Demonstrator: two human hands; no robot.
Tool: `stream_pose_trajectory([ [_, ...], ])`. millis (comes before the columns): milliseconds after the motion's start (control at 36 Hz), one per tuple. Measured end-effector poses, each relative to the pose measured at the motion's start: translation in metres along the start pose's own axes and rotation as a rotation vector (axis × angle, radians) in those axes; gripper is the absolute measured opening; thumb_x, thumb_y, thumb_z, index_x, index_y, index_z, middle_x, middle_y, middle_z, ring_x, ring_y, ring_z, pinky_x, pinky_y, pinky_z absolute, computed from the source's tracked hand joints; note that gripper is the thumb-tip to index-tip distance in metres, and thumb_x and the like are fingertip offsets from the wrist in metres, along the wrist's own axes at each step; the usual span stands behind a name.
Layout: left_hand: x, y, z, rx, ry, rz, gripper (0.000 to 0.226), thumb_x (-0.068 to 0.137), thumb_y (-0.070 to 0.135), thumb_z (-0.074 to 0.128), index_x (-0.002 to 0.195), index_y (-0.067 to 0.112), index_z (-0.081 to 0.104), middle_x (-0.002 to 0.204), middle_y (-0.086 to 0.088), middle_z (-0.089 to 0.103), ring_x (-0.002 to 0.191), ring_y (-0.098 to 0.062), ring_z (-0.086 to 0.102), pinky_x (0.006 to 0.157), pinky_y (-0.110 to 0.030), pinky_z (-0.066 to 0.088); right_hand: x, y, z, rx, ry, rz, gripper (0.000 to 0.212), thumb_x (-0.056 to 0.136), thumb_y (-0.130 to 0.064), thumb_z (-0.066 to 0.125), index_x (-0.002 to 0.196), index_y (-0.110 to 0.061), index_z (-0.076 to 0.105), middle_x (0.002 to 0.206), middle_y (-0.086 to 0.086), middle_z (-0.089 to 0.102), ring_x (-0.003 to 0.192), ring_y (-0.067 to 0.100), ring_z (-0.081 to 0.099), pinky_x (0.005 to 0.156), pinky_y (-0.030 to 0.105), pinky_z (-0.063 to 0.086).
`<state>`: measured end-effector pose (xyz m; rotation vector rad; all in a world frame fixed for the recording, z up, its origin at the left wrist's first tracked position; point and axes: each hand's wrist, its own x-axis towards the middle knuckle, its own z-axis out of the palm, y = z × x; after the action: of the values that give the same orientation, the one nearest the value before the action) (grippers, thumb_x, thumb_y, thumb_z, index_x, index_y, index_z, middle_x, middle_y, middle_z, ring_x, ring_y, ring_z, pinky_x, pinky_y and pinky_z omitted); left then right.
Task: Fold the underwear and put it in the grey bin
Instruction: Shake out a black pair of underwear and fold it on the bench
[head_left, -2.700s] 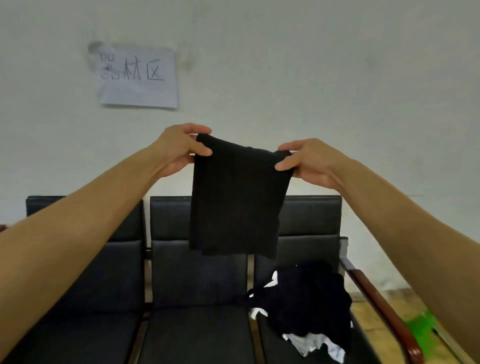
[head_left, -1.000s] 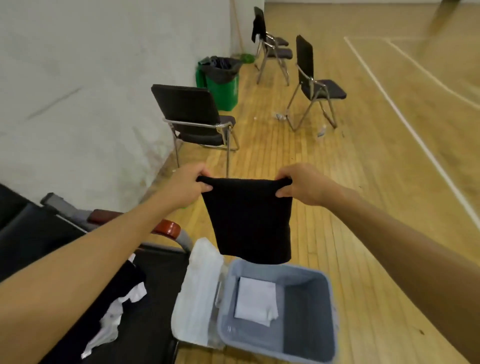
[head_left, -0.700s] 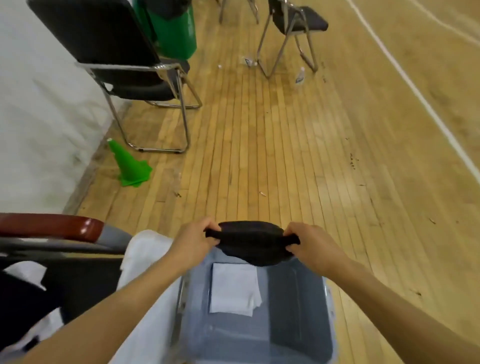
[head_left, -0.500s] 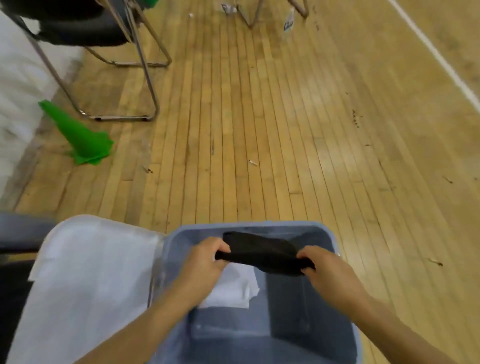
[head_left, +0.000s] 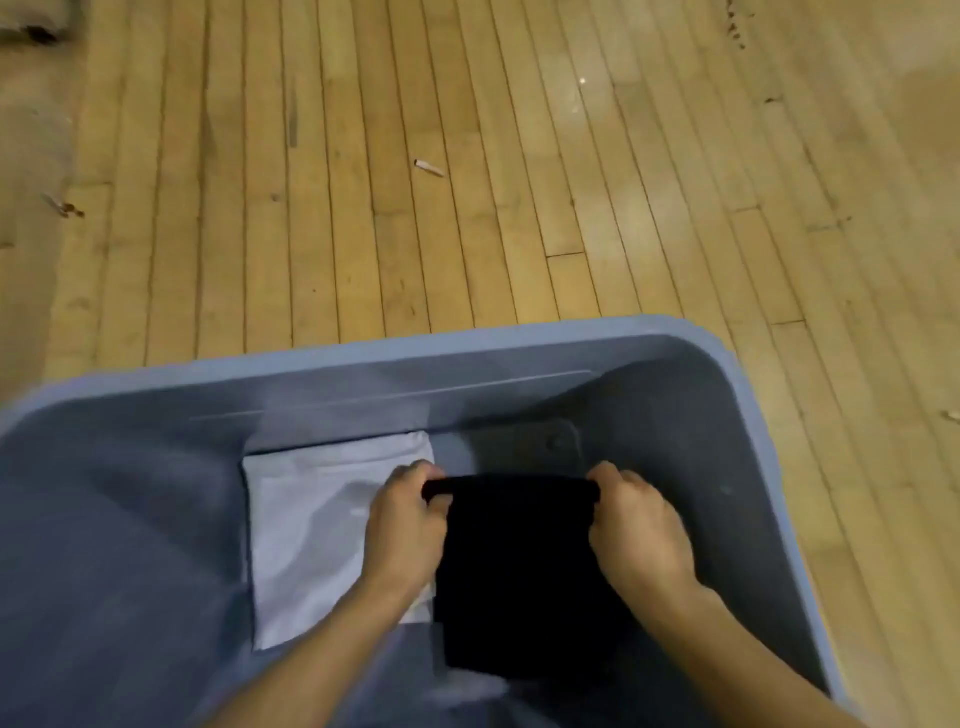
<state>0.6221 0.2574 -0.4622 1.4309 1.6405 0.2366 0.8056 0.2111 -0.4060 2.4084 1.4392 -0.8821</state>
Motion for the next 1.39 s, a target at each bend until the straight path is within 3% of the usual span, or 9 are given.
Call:
stream_pose_trajectory([
  [139,0.04,-0.022,0.058,0.177,0.319,0.222,0.051,0.07,0.001,0.074,0.115,0.003,0.051,0.118,-0.022,0.053,0.11,-0.037,0.047,0.095,-0.045,0.041,0.072,-0.006,0.062,0.085,0.253,-0.008,0.069,0.075,0.005,0.058,0.139,-0.005,0.036,0.14,0.023,0.035,0.126,0.043,0.038,0.105,0.05,0.036],
  [250,0.013,-0.064,0.091,0.534,-0.011,0.581,0.086,0.045,0.021,0.087,0.119,0.014,0.043,0.135,-0.011,0.045,0.122,-0.025,0.039,0.092,-0.046,0.047,0.052,-0.002,0.122,0.058,0.182,-0.215,0.081,0.045,0.012,0.076,0.122,0.002,0.054,0.129,0.031,0.051,0.107,0.047,0.058,0.084,0.049,0.052],
  [333,0.021,-0.078,0.101,0.715,-0.204,0.576,0.108,0.026,0.039,0.089,0.123,0.013,0.051,0.142,-0.012,0.045,0.129,-0.032,0.045,0.09,-0.046,0.05,0.057,0.017,0.146,-0.017,0.052,-0.287,0.106,0.053,0.002,0.08,0.145,-0.003,0.027,0.153,0.023,0.016,0.139,0.037,0.028,0.106,0.04,0.033],
  [417,0.042,-0.08,0.101,0.785,-0.244,0.566,0.117,0.015,0.041,0.09,0.122,0.005,0.06,0.138,-0.018,0.05,0.126,-0.034,0.049,0.096,-0.049,0.046,0.07,0.031,0.151,-0.051,-0.02,-0.272,0.127,0.032,-0.009,0.091,0.143,-0.004,0.029,0.148,0.022,0.032,0.135,0.033,0.027,0.098,0.041,0.04],
  [556,0.052,-0.078,0.108,0.801,-0.278,0.529,0.128,0.008,0.035,0.089,0.127,0.002,0.056,0.138,-0.02,0.049,0.126,-0.035,0.049,0.1,-0.049,0.037,0.075,0.036,0.157,0.028,-0.13,-0.236,0.106,0.086,-0.009,0.062,0.134,-0.01,-0.032,0.139,0.003,-0.041,0.143,0.024,-0.02,0.116,0.032,-0.001],
  [694,0.036,-0.049,0.093,0.72,-0.33,0.41,0.095,0.075,0.017,0.071,0.151,0.012,0.014,0.159,-0.011,-0.002,0.147,-0.028,-0.002,0.115,-0.038,-0.004,0.076,0.023,0.12,0.114,-0.221,-0.143,0.096,0.089,-0.018,0.061,0.149,-0.022,-0.013,0.155,0.001,-0.025,0.146,0.021,-0.007,0.118,0.029,0.011],
  [861,-0.022,-0.008,-0.032,0.459,0.017,0.469,0.06,0.072,0.023,0.064,0.127,0.012,0.044,0.133,-0.015,0.054,0.124,-0.028,0.044,0.103,-0.033,0.038,-0.01,-0.036,-0.005,0.202,-0.033,-0.431,0.071,0.091,-0.031,0.059,0.149,-0.021,0.02,0.154,-0.01,0.013,0.143,0.007,0.012,0.113,0.018,0.016],
  [1139,-0.143,0.085,-0.387,0.343,0.688,0.356,0.054,0.081,0.037,0.045,0.13,0.017,0.035,0.138,-0.006,0.038,0.124,-0.024,0.037,0.103,-0.035,0.031,-0.161,-0.29,-0.227,0.366,0.168,-1.097,0.07,0.088,-0.062,0.04,0.143,-0.02,0.027,0.145,-0.007,0.033,0.137,0.005,0.023,0.109,0.013,0.017],
  [1389,-0.322,-0.02,-0.549,0.389,0.99,-0.052,0.057,0.082,0.037,0.051,0.132,0.012,0.041,0.141,-0.011,0.042,0.132,-0.022,0.031,0.102,-0.042,0.03,-0.324,-0.463,-0.202,0.238,0.081,-1.443,0.066,0.085,-0.06,0.041,0.141,-0.027,0.033,0.142,-0.016,0.033,0.131,-0.006,0.022,0.109,0.016,0.019],
])
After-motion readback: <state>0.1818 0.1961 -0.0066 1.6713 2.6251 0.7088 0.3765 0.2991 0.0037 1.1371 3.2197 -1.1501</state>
